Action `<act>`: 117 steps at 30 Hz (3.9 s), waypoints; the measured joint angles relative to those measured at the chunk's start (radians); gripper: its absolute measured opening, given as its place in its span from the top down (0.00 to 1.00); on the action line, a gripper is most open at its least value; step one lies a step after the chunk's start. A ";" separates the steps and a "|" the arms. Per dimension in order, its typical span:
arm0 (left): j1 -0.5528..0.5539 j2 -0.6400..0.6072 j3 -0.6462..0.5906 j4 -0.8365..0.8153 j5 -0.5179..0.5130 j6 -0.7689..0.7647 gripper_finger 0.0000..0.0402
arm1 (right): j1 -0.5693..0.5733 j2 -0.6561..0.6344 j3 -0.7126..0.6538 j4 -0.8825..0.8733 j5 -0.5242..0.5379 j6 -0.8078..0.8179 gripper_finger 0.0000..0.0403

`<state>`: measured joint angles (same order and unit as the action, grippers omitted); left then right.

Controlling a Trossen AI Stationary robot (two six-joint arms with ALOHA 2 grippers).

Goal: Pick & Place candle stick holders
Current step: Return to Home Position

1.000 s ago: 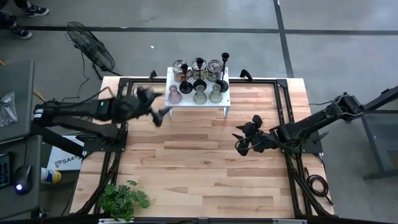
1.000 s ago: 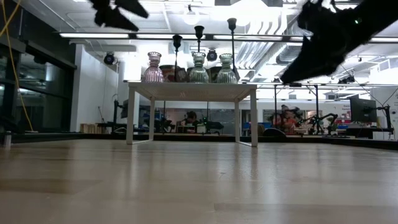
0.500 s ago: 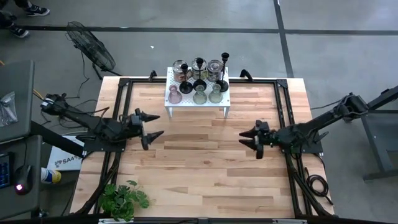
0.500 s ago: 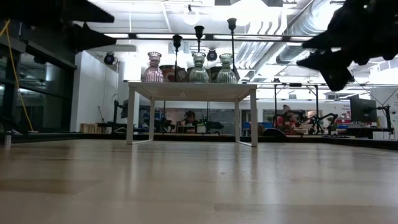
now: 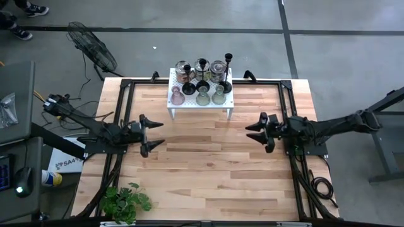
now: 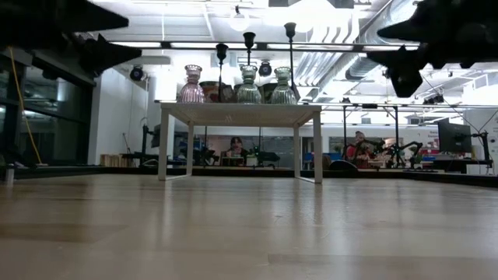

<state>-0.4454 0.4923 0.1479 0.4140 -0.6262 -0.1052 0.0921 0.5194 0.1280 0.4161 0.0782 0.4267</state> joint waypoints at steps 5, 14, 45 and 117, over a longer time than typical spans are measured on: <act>0.000 0.000 -0.065 0.025 -0.017 -0.003 0.10 | -0.055 0.025 0.000 0.021 -0.032 -0.037 0.56; 0.000 0.001 -0.131 0.120 -0.017 -0.009 0.10 | -0.060 0.118 0.000 0.160 -0.073 -0.057 0.56; 0.000 -0.085 -0.134 0.010 -0.177 0.171 0.10 | -0.180 -0.045 -0.119 -0.070 -0.156 -0.142 0.56; 0.000 -0.458 -0.121 -0.365 0.222 -0.057 0.10 | -0.164 -0.038 -0.121 -0.069 0.157 -0.061 0.56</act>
<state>-0.4454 0.0345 0.0269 0.0490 -0.4038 -0.1627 -0.0719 0.4816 0.0067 0.3470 0.2348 0.3653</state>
